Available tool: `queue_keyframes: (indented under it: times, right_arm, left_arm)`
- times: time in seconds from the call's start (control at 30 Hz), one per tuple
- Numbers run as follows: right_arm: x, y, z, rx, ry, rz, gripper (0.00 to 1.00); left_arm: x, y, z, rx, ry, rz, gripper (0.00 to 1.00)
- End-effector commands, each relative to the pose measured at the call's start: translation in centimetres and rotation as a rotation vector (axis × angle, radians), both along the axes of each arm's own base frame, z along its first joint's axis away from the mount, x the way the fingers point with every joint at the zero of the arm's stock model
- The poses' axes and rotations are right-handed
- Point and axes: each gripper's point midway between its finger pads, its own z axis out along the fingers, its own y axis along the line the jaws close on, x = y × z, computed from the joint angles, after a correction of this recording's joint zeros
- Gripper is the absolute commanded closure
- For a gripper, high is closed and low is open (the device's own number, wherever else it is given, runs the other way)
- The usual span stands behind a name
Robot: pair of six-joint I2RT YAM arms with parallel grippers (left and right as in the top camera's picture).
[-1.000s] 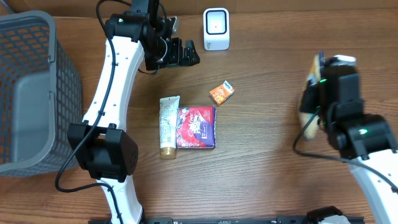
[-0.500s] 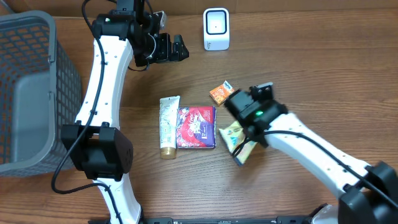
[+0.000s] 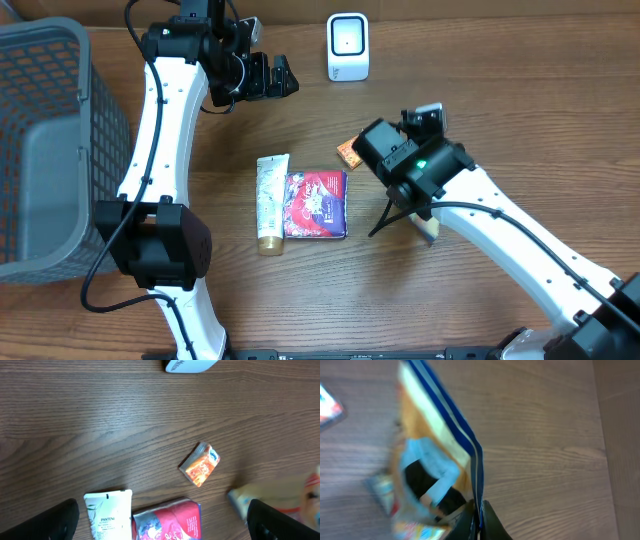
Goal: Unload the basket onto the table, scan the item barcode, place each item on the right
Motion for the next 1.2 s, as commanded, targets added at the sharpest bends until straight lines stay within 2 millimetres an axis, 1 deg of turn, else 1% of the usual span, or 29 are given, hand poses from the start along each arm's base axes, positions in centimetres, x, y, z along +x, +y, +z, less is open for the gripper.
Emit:
queue_keyframes:
  times: [0.0, 0.1, 0.23, 0.27, 0.43, 0.6, 0.67, 0.77, 0.83, 0.87, 0.9, 0.93, 0.97, 1.03, 1.1, 1.17]
  right_arm:
    - [0.9, -0.5, 4.1, 0.029, -0.099, -0.009, 0.96]
    - [1.1, -1.6, 5.8, 0.002, -0.112, -0.023, 0.96]
    - [1.0, -4.4, 8.4, -0.135, -0.16, -0.072, 0.96]
    - [0.9, -4.8, 8.7, -0.164, -0.166, -0.076, 0.96]
    - [0.6, -4.7, 9.2, -0.207, -0.174, -0.061, 0.96]
    - [0.6, -4.7, 11.8, -0.348, -0.272, -0.047, 0.96]
    - [0.6, -4.6, 12.7, -0.414, -0.286, -0.02, 0.96]
    - [0.7, -3.6, 14.2, -0.496, -0.329, 0.023, 0.96]
    - [0.7, -2.3, 14.6, -0.514, -0.35, 0.062, 0.95]
    - [0.7, -1.5, 14.6, -0.517, -0.348, 0.087, 0.85]
    - [0.6, -0.4, 14.6, -0.523, -0.347, 0.127, 0.59]
    - [0.5, 0.6, 14.6, -0.543, -0.348, 0.161, 0.43]
    - [0.3, 1.6, 14.8, -0.576, -0.353, 0.195, 0.35]
    - [0.1, 3.1, 15.1, -0.647, -0.362, 0.237, 0.31]
    - [0.0, 4.7, 15.4, -0.743, -0.375, 0.271, 0.13]
    - [0.1, 6.5, 15.1, -0.787, -0.376, 0.306, 0.05]
  left_arm:
    - [0.2, 0.3, 1.3, 0.008, -0.045, -0.014, 0.0]
    - [0.2, 0.3, 1.3, 0.007, -0.046, -0.014, 0.0]
    - [0.4, 0.2, 1.4, 0.007, -0.054, -0.014, 0.0]
    - [0.5, 0.2, 1.5, 0.007, -0.06, -0.013, 0.0]
    - [0.9, 0.2, 1.7, 0.005, -0.081, -0.014, 0.0]
    - [1.1, 0.2, 1.7, 0.005, -0.085, -0.013, 0.0]
    - [1.1, 0.2, 1.7, 0.005, -0.085, -0.013, 0.0]
    - [1.2, 0.2, 1.8, 0.004, -0.09, -0.013, 0.0]
    - [1.3, 0.2, 1.8, 0.004, -0.095, -0.013, 0.0]
    - [1.3, 0.2, 1.9, 0.004, -0.098, -0.013, 0.0]
    - [1.4, 0.2, 1.9, 0.004, -0.1, -0.013, 0.0]
    - [1.4, 0.2, 1.9, 0.004, -0.1, -0.013, 0.0]
    - [1.4, 0.2, 1.9, 0.004, -0.1, -0.013, 0.0]
    - [1.3, 0.2, 1.9, 0.004, -0.1, -0.013, 0.0]
    - [1.3, 0.2, 1.9, 0.004, -0.099, -0.013, 0.0]
    - [1.3, 0.2, 1.9, 0.004, -0.099, -0.014, 0.0]
